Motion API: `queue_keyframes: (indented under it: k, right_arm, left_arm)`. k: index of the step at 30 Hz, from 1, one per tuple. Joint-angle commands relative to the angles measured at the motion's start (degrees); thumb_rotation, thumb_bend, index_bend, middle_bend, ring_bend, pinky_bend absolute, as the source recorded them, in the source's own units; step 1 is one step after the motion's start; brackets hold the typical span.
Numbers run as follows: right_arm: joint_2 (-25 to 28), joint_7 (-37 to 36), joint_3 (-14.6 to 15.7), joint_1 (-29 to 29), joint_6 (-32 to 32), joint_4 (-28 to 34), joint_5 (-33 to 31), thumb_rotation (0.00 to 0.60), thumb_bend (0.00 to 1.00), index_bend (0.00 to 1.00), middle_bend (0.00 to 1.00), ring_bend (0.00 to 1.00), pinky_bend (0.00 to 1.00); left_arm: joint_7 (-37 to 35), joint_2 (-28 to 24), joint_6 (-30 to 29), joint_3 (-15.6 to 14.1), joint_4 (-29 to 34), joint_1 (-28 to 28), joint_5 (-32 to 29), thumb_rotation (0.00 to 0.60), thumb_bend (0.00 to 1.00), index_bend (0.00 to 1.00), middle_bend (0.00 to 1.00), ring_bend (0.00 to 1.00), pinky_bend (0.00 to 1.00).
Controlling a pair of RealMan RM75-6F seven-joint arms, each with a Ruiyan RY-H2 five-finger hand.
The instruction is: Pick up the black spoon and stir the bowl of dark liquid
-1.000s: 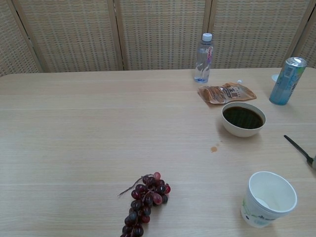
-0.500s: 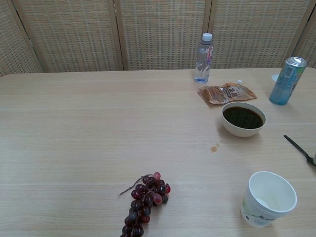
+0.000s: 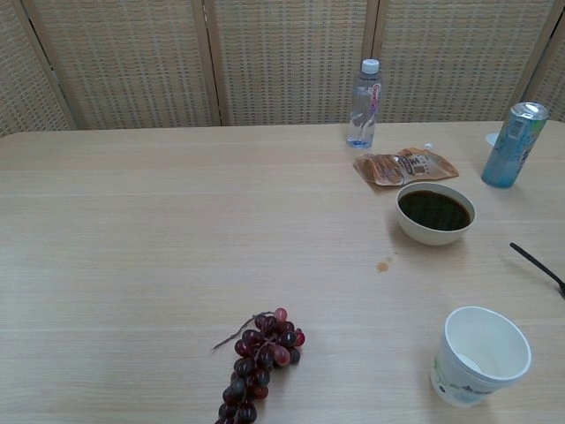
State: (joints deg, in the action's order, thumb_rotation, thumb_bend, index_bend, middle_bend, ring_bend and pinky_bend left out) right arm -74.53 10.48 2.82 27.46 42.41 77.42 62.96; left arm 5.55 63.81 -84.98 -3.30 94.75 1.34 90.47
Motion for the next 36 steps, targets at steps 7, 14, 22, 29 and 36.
queue_keyframes:
  k: [7,14,22,29,36]
  right_arm:
    - [-0.3,-0.7,0.1,-0.5,-0.1,-2.2,0.2,0.6,0.92,0.3,0.97,1.0,1.0]
    - [0.0,-1.0,-0.5,-0.1,0.1,-3.1,1.6,0.6,0.92,0.31,0.97,1.0,1.0]
    - [0.7,-0.5,-1.7,1.4,0.5,-1.8,3.7,0.6,0.92,0.31,0.98,1.0,1.0]
    - [0.3,0.1,-2.6,2.7,-0.8,-1.9,2.9,0.6,0.92,0.31,0.97,1.0,1.0]
    - [-1.5,0.9,-2.9,4.0,-2.7,-3.3,1.8,0.6,0.92,0.31,0.98,1.0,1.0]
  left_arm:
    - [0.3,0.0,-0.1,-0.1,0.2,0.0,0.3,0.6,0.44,0.0,0.0,0.0,0.0]
    - [0.3,0.1,-0.2,-0.1,0.2,-0.1,0.3,0.6,0.44,0.0,0.0,0.0,0.0]
    - [0.2,0.0,-0.5,-0.2,0.2,-0.5,0.2,0.6,0.44,0.0,0.0,0.0,0.0]
    - [-0.1,0.1,-0.4,-0.3,-0.1,-0.5,0.3,0.6,0.44,0.0,0.0,0.0,0.0]
    - [-0.5,0.2,-0.4,-0.3,-0.5,-0.7,-0.1,0.6,0.44,0.0,0.0,0.0,0.0]
